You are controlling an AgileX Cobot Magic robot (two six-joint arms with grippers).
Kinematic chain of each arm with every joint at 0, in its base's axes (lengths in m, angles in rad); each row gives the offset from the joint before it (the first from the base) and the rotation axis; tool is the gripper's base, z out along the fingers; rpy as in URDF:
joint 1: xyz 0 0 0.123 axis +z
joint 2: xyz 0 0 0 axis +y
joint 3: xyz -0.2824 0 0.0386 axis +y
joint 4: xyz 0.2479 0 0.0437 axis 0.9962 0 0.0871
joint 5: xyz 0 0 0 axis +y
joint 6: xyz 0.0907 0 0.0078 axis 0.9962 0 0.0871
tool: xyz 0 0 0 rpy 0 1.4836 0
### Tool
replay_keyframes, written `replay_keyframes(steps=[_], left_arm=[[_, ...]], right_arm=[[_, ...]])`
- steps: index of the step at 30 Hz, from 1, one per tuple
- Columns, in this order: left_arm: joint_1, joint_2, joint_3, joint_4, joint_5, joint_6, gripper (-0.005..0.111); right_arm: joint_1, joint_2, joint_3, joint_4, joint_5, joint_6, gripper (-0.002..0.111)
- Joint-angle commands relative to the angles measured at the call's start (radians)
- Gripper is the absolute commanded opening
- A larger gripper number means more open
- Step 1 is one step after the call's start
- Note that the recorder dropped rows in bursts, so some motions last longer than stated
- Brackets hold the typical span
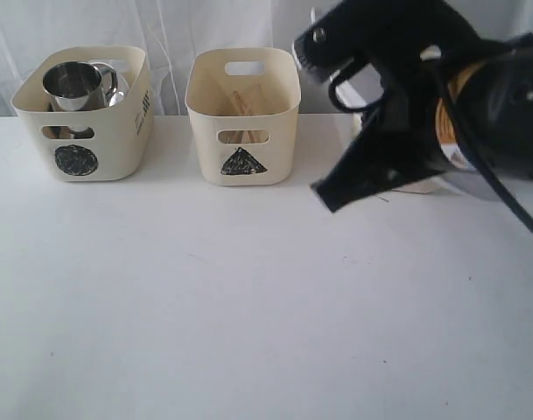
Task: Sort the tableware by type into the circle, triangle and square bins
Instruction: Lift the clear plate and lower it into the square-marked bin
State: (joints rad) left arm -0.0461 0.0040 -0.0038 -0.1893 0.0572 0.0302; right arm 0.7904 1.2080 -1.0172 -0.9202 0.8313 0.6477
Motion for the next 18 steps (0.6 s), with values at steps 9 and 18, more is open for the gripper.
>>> replay_keyframes(steps=[9,18], left_arm=[[0.003,-0.004,0.004,-0.002,-0.005,-0.004,0.0],[0.003,-0.004,0.004,-0.002,-0.005,-0.004,0.0]], right_arm=[[-0.274,0.224,-0.292,-0.067,-0.189,-0.078,0.0],[-0.405,0.483,-0.527,-0.045,-0.273,-0.078,0.0]])
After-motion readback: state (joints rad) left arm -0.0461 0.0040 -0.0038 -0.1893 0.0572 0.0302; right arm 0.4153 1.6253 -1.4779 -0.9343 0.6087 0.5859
